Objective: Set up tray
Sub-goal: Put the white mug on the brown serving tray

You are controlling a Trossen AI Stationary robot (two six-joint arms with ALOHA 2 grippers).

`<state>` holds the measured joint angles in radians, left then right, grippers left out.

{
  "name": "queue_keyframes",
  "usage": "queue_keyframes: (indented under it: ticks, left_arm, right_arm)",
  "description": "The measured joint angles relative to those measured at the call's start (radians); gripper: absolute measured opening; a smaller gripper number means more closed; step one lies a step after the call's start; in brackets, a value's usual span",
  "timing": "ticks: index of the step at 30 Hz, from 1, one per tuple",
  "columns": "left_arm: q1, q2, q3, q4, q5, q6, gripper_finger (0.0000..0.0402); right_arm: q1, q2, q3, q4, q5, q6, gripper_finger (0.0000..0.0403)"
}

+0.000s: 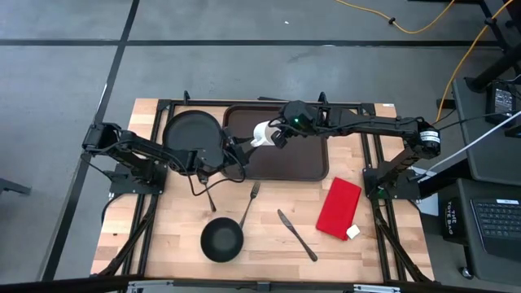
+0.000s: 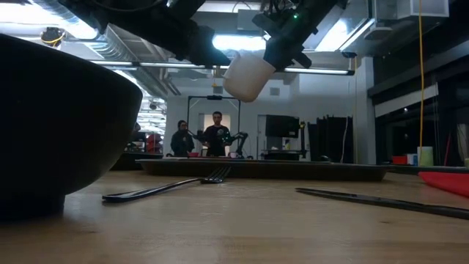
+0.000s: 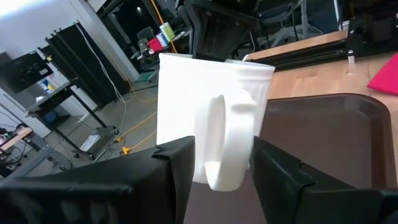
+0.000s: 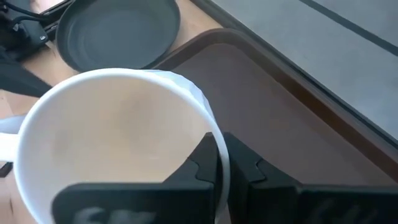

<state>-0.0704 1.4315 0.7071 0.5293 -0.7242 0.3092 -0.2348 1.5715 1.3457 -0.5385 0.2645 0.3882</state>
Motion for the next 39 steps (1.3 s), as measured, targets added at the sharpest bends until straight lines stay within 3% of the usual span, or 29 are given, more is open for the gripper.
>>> queue_keyframes:
  ticks: [26,33,39]
  left_arm:
    - [0.000,0.000,0.000,-0.002,-0.034,0.056,0.0082]
    - [0.000,0.000,0.000,-0.008,-0.030,0.083,0.0037]
    - [0.000,0.000,0.000,-0.010,-0.035,0.107,0.0036]
  right_arm:
    - [0.000,0.000,0.000,-0.003,0.007,0.053,0.0011]
    - [0.000,0.000,0.000,-0.006,0.007,0.052,0.0011]
    - [0.000,0.000,0.001,-0.005,0.007,0.048,0.0022]
